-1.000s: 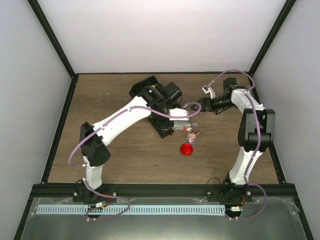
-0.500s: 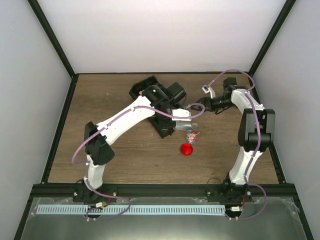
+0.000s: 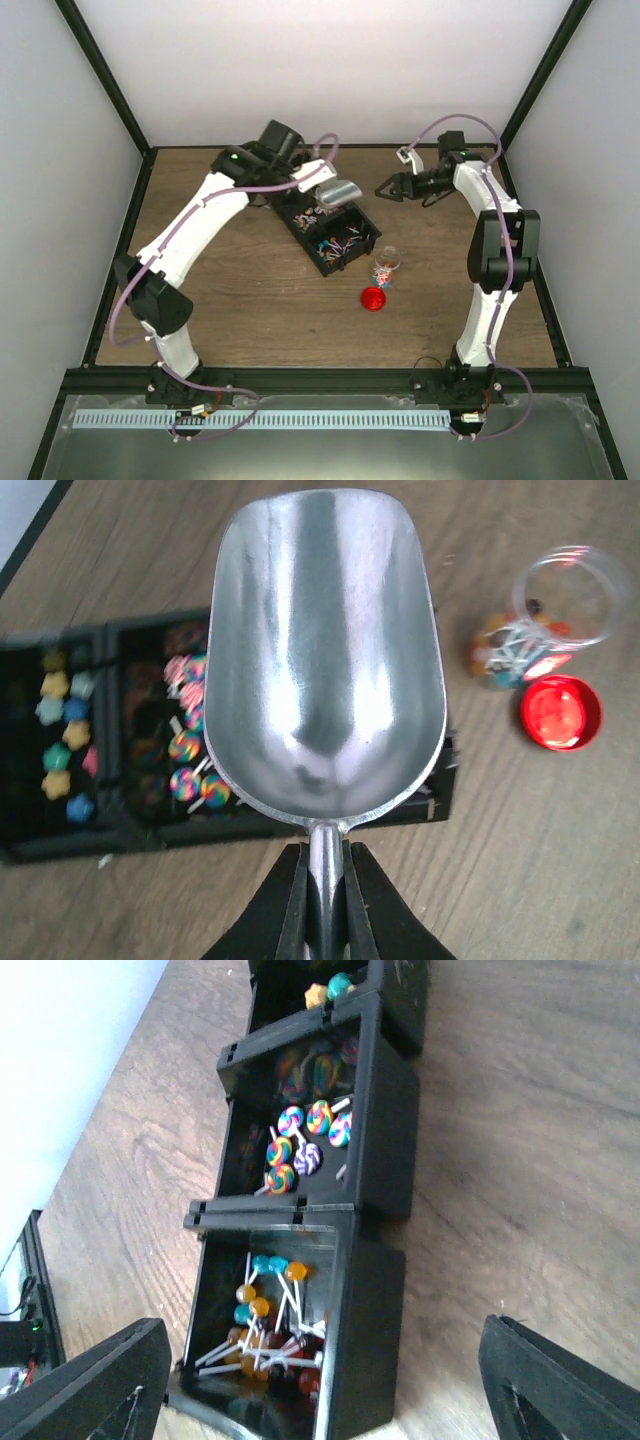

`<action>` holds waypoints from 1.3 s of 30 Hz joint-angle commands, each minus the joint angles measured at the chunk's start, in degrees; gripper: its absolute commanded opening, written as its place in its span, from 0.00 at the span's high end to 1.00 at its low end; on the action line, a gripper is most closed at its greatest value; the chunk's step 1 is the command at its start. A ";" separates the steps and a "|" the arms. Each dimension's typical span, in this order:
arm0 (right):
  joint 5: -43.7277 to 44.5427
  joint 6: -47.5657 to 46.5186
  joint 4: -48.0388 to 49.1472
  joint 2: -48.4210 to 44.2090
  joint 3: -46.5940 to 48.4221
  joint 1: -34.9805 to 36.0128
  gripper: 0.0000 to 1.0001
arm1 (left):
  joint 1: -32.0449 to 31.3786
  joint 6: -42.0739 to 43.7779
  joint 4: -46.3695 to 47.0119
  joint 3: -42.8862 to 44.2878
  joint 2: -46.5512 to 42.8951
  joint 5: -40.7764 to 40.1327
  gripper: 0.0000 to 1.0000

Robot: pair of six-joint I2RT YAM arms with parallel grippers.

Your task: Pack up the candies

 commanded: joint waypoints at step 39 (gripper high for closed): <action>21.38 -13.00 8.54 24.61 30.28 19.97 0.66 | 26.23 -2.06 6.27 -7.16 8.79 -4.70 0.96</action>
